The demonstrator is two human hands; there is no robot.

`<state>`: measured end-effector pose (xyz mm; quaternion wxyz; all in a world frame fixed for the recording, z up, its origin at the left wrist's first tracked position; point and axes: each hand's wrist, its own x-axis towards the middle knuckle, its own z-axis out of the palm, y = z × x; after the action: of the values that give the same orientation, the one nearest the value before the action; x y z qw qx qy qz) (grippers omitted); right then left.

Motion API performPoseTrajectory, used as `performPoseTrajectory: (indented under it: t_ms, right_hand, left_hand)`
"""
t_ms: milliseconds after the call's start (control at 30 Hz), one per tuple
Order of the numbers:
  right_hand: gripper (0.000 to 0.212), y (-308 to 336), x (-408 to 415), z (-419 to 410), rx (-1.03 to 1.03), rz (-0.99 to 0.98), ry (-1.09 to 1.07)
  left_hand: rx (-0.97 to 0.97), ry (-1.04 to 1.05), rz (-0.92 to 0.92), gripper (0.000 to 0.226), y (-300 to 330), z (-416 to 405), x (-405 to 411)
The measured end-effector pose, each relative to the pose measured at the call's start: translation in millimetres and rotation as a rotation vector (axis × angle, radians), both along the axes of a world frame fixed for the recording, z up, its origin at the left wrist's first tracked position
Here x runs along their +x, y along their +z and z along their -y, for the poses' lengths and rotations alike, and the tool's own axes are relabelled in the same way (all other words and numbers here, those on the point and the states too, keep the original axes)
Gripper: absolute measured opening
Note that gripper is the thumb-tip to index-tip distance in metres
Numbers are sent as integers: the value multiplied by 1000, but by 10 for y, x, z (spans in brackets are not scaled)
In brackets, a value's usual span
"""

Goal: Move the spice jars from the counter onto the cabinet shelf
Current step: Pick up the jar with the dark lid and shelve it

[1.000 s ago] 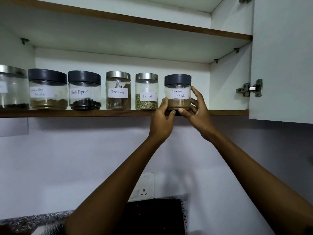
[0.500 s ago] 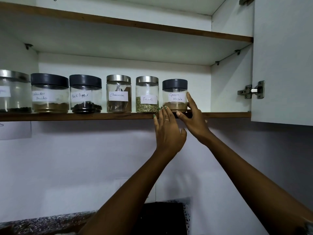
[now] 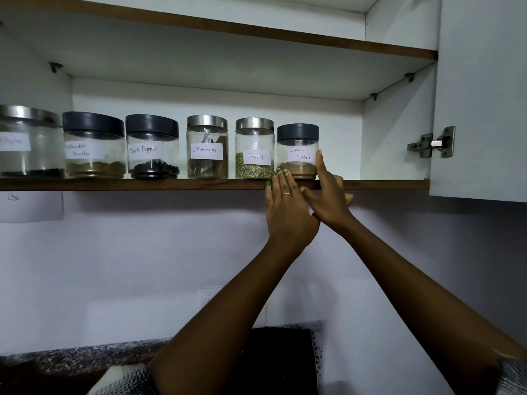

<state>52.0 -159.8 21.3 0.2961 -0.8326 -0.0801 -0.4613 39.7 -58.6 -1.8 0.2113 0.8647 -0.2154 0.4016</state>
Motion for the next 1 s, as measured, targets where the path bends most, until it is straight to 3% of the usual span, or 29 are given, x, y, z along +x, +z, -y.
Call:
performPoseTrajectory:
  t_ms: [200,300,500,700,867,1000]
  right_hand:
    - [70,-202,-216,-76,77,80,-57]
    - [60,-711,-315,-287,106,45,-16]
    - [44,-1936,-332,-796,84,-188,73]
    - [40,-2997,-312,-1286,-108,-472,134]
    - [49,-3654,-277,-1466,-270,-743,224]
    - [70,-4020,-212,-1531,-455,-1047,295]
  left_hand:
    - [2,-196,232,63,-278,-404,-134]
    - [-24,-230,216,45,-837,-788,-198]
    - [55,-114,-98,38,-2028,-1473,-262]
    - [44,-51,-427,44,-3093,-1932,-304]
    - [-99,-34,-807,66,-3873,-2064,-337]
    - [-218,-97,-1058,82,-4368,-2069,-390]
